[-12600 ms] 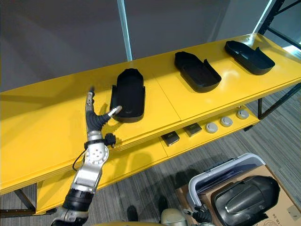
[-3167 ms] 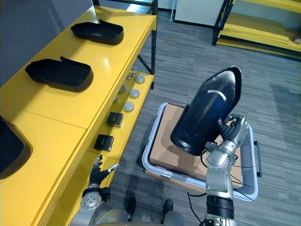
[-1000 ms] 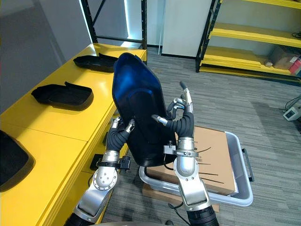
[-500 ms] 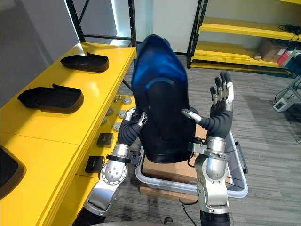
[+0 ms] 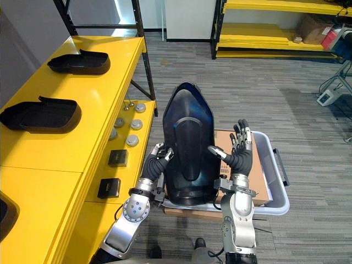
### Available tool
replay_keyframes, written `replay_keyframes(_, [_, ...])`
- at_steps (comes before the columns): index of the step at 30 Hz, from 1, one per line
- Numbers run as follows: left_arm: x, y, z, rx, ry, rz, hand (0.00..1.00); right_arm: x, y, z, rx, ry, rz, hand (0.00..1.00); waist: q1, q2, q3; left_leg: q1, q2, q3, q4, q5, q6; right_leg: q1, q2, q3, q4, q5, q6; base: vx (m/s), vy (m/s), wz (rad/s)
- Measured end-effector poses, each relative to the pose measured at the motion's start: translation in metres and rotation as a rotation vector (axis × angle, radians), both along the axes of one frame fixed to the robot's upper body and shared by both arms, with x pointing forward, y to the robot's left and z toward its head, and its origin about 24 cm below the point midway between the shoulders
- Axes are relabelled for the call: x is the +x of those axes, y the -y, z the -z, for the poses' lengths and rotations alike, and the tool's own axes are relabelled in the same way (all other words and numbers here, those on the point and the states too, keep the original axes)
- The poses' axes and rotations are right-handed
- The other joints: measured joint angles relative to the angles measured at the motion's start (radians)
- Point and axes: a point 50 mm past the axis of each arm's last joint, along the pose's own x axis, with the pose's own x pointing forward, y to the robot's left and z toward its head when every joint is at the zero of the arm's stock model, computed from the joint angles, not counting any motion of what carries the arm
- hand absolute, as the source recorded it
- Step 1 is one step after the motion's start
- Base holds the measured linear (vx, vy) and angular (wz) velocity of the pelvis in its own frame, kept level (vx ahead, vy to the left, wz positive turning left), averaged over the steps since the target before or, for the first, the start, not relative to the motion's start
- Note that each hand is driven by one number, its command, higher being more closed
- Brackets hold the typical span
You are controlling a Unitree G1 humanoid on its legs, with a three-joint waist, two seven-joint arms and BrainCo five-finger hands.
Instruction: Walk over and take plastic housings, then place them on the shelf
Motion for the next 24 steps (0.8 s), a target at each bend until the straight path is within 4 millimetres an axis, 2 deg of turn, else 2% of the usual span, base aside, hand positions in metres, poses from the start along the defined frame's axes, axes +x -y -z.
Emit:
replay_keyframes(6, [0.004,-0.003,-0.011,-0.031,0.072,0.011,1.00,-0.003,-0.004,-0.026,-0.023,0.125,-0.060,0.00,0.018,0.003,0.002,0.015,0.000,-0.004,-0.002,-0.001,0.001,0.019,-0.001,-0.007,-0.005,0.000,0.000,-0.01,-0.002,0.02])
replay_keyframes(7, [0.006,-0.010,-0.011,-0.049,0.068,-0.025,1.00,-0.006,0.000,-0.034,0.030,0.175,-0.053,0.00,0.018,0.003,0.002,0.013,0.000,-0.006,-0.002,-0.001,0.001,0.018,-0.001,-0.009,-0.005,0.000,0.000,-0.03,-0.002,0.01])
replay_keyframes(10, [0.005,-0.046,0.004,-0.039,0.007,-0.165,1.00,-0.017,0.034,-0.059,0.142,0.342,0.108,0.00,0.016,0.003,0.002,0.014,0.000,-0.007,-0.001,-0.001,0.001,0.021,-0.001,-0.013,-0.006,0.000,0.000,-0.02,-0.003,0.03])
replay_keyframes(11, [0.000,-0.064,0.014,-0.008,-0.032,-0.239,1.00,-0.026,0.048,-0.070,0.164,0.427,0.175,0.00,0.015,0.003,0.002,0.016,0.000,-0.012,-0.001,0.000,0.001,0.028,-0.001,-0.015,-0.013,0.001,-0.001,-0.01,-0.006,0.10])
replay_keyframes(14, [-0.004,-0.074,0.021,-0.013,-0.070,-0.296,1.00,-0.035,0.052,-0.082,0.178,0.513,0.183,0.00,0.022,0.003,0.001,0.018,0.000,-0.018,-0.001,0.000,0.000,0.035,-0.002,-0.021,-0.018,0.001,-0.001,0.00,-0.006,0.07])
replay_keyframes(16, [-0.005,-0.070,0.022,-0.018,-0.072,-0.288,1.00,-0.036,0.050,-0.086,0.177,0.532,0.176,0.00,0.038,0.001,-0.001,0.019,0.000,-0.020,-0.001,0.000,0.000,0.037,-0.003,-0.025,-0.020,0.002,-0.001,0.00,-0.001,0.02])
replay_keyframes(20, [-0.005,-0.071,0.022,-0.027,-0.072,-0.309,1.00,-0.037,0.052,-0.087,0.151,0.529,0.182,0.00,0.041,-0.002,-0.004,0.020,-0.001,-0.024,0.000,0.000,0.000,0.048,-0.008,-0.040,-0.030,0.003,-0.002,0.00,0.005,0.08])
replay_keyframes(24, [-0.005,-0.082,0.021,-0.036,-0.066,-0.381,1.00,-0.045,0.067,-0.086,0.054,0.498,0.319,0.00,0.041,-0.004,-0.008,0.019,-0.001,-0.029,0.000,0.000,0.000,0.050,-0.008,-0.042,-0.035,0.005,-0.003,0.00,0.000,0.00])
